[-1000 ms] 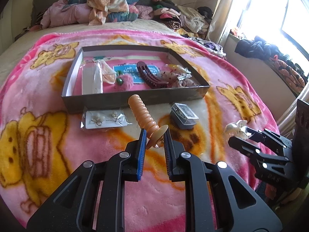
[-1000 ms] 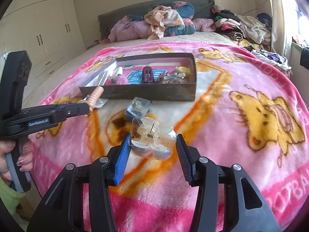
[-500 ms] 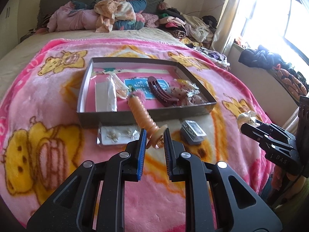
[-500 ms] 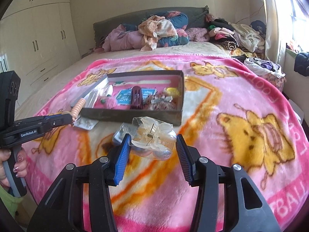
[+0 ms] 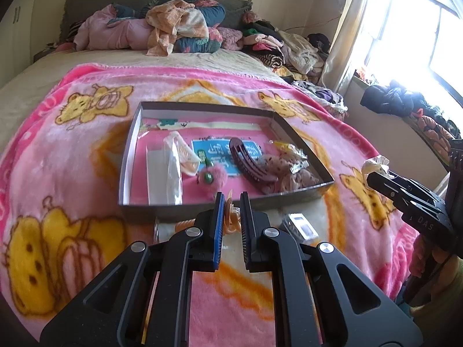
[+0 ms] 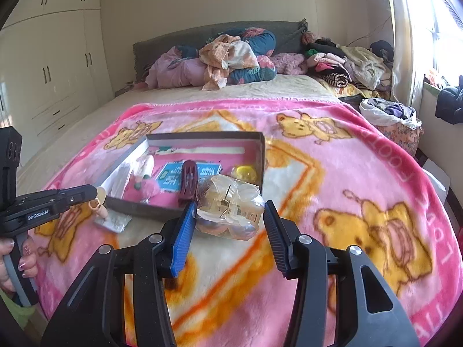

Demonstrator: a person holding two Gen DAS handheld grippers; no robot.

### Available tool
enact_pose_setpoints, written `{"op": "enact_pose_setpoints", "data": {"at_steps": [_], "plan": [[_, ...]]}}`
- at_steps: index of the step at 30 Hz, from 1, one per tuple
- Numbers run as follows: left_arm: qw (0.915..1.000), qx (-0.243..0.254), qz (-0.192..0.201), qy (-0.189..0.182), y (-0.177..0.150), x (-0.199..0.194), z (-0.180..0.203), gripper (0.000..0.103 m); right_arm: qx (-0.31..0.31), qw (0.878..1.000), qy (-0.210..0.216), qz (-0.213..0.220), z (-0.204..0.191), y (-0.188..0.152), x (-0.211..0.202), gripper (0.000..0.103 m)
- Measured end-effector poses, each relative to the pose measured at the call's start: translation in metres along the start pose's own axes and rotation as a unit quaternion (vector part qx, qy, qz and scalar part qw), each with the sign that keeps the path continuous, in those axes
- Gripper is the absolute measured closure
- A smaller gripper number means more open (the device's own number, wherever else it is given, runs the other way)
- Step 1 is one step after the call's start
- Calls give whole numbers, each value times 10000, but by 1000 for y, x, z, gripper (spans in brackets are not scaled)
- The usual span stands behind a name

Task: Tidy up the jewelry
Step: 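Carry the hair tie with the left tool while the right tool carries the claw clip into the box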

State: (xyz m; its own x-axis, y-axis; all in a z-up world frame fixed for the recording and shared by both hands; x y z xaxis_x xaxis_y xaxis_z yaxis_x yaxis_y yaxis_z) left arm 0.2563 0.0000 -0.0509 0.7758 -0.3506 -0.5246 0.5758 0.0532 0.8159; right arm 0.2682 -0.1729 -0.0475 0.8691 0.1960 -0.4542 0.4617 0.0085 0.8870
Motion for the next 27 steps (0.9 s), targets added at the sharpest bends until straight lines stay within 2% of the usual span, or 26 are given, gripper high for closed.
{"op": "enact_pose_setpoints", "data": {"at_steps": [17, 27], "plan": [[9995, 111, 288, -11, 45, 31, 14, 98, 16, 10000, 16, 54, 6, 20, 28, 57], [9993, 160, 258, 202, 49, 58, 9, 98, -25, 10000, 62, -7, 4, 23, 47, 57]]}}
Point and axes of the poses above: each gripper's, at about its wrist camera, not at the fingertips, and x roughly the way its jaws point, z to its right, y to its top, the point moved 7 cm from there along x, roughly the way its jaws point, and after that the axes turned 8 degrees about z, right-handed, at the moved point
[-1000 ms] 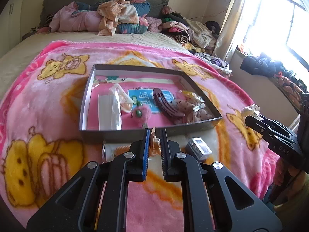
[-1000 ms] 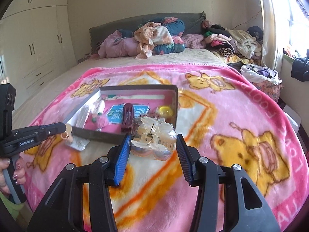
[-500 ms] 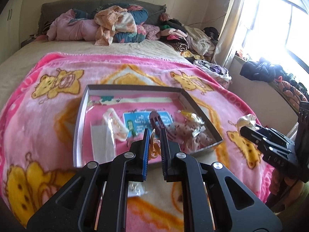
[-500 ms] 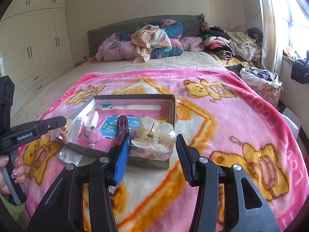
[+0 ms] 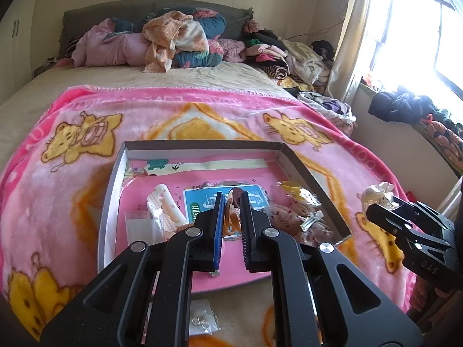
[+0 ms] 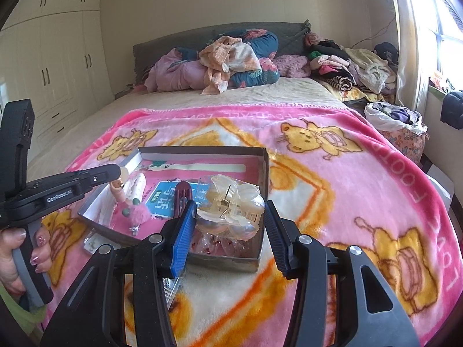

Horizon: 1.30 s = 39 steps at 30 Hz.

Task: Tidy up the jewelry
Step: 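Carry the hair tie with the left tool while the right tool carries the claw clip into the box, then open both tools to release the hair tie and claw clip in the box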

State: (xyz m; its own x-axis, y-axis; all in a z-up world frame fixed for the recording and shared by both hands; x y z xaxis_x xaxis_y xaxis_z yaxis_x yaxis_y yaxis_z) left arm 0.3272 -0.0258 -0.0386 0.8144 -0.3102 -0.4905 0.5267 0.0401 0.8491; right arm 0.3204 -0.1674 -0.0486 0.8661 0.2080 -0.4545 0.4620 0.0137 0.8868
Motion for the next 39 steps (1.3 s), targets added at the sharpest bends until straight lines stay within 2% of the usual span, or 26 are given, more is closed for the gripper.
{"op": "enact_pose_setpoints", "data": {"at_steps": [14, 27, 31, 33, 35, 37, 39], "plan": [[9997, 158, -164, -43, -10, 31, 7, 98, -3, 9998, -20, -209, 5, -11, 26, 57], [9988, -74, -449, -185, -26, 50, -2, 97, -179, 9975, 111, -676, -6, -37, 64, 57], [9987, -99, -454, -216, -27, 50, -1, 84, -149, 9971, 185, -728, -9, -43, 66, 53], [9988, -75, -425, -217, -27, 48, -1, 77, -129, 9973, 207, -696, -10, -43, 63, 41], [9990, -62, -393, -205, -28, 44, 0, 69, -113, 9975, 232, -658, -11, -43, 59, 41], [9991, -75, -354, -198, -28, 39, 0, 66, -114, 9978, 226, -607, -10, -41, 54, 39], [9993, -97, -304, -188, -28, 34, -1, 58, -81, 9983, 195, -535, -9, -40, 48, 34]]}}
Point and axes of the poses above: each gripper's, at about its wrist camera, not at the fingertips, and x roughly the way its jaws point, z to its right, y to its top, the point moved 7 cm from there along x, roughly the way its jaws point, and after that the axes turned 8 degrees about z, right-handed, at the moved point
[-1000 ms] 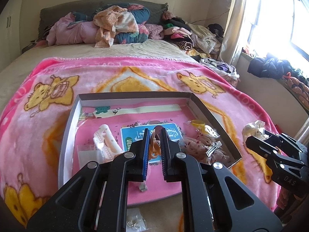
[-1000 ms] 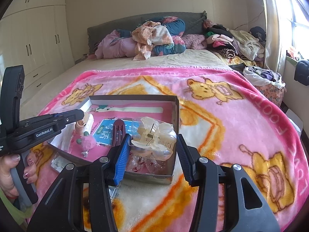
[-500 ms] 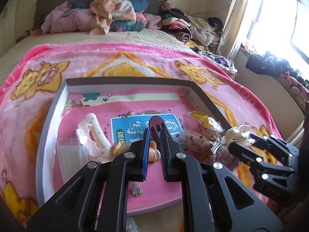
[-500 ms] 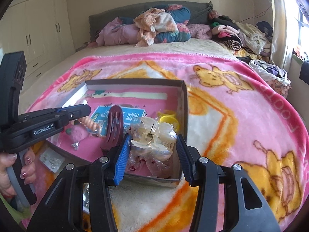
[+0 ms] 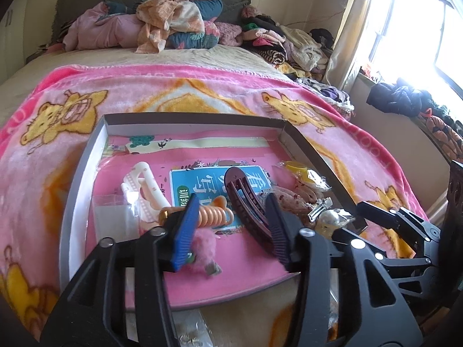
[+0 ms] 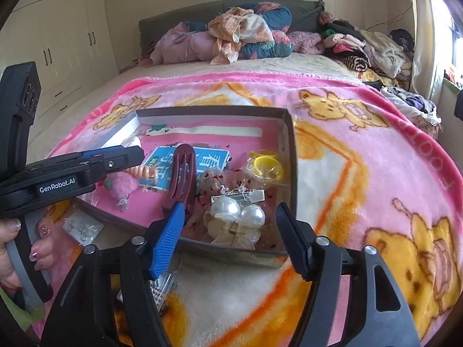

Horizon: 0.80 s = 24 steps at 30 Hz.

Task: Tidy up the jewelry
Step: 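Open both tools to release the hair tie and claw clip in the box, then withdraw both tools toward the earring card and small clear jewelry box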

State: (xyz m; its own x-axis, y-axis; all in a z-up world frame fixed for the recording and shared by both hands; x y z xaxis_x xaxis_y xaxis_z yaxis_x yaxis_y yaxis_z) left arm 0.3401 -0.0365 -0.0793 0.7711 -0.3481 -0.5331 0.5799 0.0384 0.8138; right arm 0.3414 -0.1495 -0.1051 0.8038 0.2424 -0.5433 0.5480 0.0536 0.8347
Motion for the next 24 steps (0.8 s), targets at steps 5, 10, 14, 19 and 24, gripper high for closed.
{"op": "enact_pose_setpoints", "data": {"at_steps": [5, 10, 14, 19, 24], "plan": [[9999, -41, 113, 76, -2, -17, -3, 39, 189, 9997, 8, 171, 4, -2, -19, 29], [9996, -40, 226, 166, -5, -36, -6, 30, 279, 9993, 11, 255, 6, -5, -33, 27], [9991, -10, 291, 293, -10, -50, -9, 22, 298, 9991, 15, 317, 5, -7, -45, 26], [9985, 53, 353, 423, -16, -65, -12, 17, 192, 9990, 54, 411, -3, -7, -58, 25], [9977, 62, 403, 542, -22, -78, -17, 16, 42, 9988, 96, 485, -13, -7, -67, 24]]}}
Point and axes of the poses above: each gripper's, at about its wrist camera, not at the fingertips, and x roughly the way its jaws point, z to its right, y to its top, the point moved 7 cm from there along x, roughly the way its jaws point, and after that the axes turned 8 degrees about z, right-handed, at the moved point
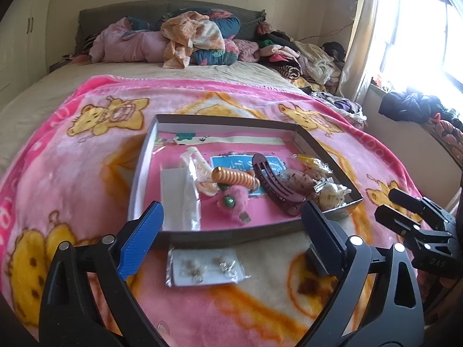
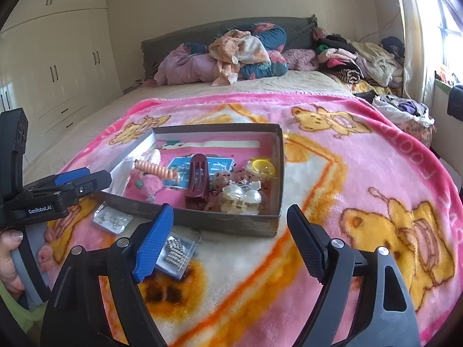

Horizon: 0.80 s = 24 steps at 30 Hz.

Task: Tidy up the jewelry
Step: 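Withdraw both tools toward the earring card and small clear jewelry box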

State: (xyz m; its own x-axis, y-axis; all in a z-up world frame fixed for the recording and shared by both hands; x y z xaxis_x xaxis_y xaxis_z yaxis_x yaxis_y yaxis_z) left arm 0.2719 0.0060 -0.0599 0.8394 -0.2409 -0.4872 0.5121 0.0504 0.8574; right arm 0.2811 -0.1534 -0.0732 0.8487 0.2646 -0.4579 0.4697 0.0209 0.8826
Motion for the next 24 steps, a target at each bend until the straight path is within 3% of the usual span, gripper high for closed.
{"op": "enact_pose_setpoints", "data": {"at_steps": [9, 20, 24], "plan": [[9997, -40, -92, 203, -14, -12, -15, 15, -233, 9996, 159, -102, -23, -10, -4, 24], [9986, 85, -448, 282, -46, -10, -20, 15, -367, 9967, 486, -543, -51, -36, 17, 24], [9976, 104, -608, 321, -56, -3, -24, 15, -348, 9955, 492, -737, -54, -45, 31, 30]]}}
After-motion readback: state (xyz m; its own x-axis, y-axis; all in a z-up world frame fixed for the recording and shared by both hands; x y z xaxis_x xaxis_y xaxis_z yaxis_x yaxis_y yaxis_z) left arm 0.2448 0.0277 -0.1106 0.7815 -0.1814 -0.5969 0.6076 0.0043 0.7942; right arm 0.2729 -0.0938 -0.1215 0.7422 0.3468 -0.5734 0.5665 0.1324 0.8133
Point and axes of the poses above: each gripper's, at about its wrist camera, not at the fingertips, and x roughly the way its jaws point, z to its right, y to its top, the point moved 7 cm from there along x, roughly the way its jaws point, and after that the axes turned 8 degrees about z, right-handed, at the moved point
